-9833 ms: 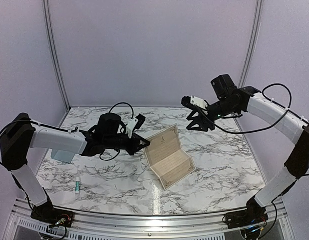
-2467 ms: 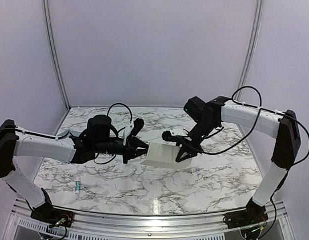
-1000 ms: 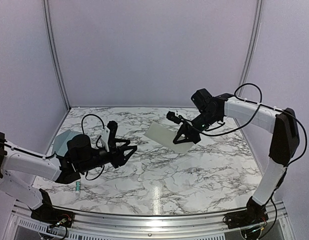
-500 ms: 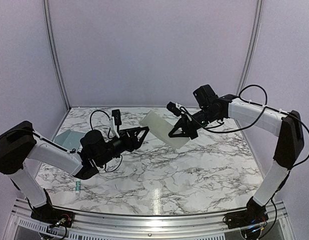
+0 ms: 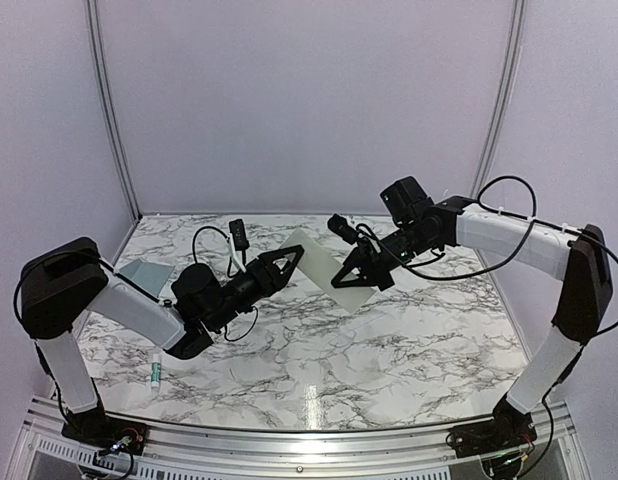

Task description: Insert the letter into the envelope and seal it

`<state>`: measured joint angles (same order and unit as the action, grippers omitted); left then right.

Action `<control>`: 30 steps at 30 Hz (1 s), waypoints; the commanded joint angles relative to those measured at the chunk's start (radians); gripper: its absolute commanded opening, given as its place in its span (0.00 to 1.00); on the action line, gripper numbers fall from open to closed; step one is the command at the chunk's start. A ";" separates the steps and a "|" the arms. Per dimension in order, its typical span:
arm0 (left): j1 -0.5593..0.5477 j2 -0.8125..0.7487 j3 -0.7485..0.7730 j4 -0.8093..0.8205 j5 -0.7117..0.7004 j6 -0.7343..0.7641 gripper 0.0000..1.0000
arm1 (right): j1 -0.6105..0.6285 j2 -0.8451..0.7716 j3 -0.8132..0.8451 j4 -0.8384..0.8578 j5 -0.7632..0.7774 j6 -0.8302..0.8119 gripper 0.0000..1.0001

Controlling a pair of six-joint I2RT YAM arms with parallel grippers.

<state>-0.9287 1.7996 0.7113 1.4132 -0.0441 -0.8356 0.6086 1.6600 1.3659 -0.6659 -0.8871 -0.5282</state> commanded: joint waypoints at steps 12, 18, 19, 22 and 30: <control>0.021 0.051 -0.022 0.285 0.112 0.000 0.28 | 0.009 0.018 -0.006 0.036 -0.001 0.038 0.11; 0.020 -0.003 -0.037 0.206 0.160 0.127 0.20 | 0.001 0.007 0.021 -0.013 0.030 0.008 0.30; 0.021 -0.021 -0.041 0.175 0.171 0.159 0.20 | -0.007 -0.002 0.033 -0.032 0.035 -0.008 0.34; 0.024 -0.079 -0.053 0.064 0.206 0.248 0.14 | -0.042 -0.051 0.064 -0.059 0.062 -0.030 0.45; 0.045 -0.217 -0.050 -0.147 0.302 0.394 0.10 | -0.090 -0.179 0.108 0.040 0.215 0.050 0.98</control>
<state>-0.9012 1.6512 0.6533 1.3930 0.1841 -0.5526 0.5255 1.5589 1.4265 -0.6979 -0.7517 -0.5312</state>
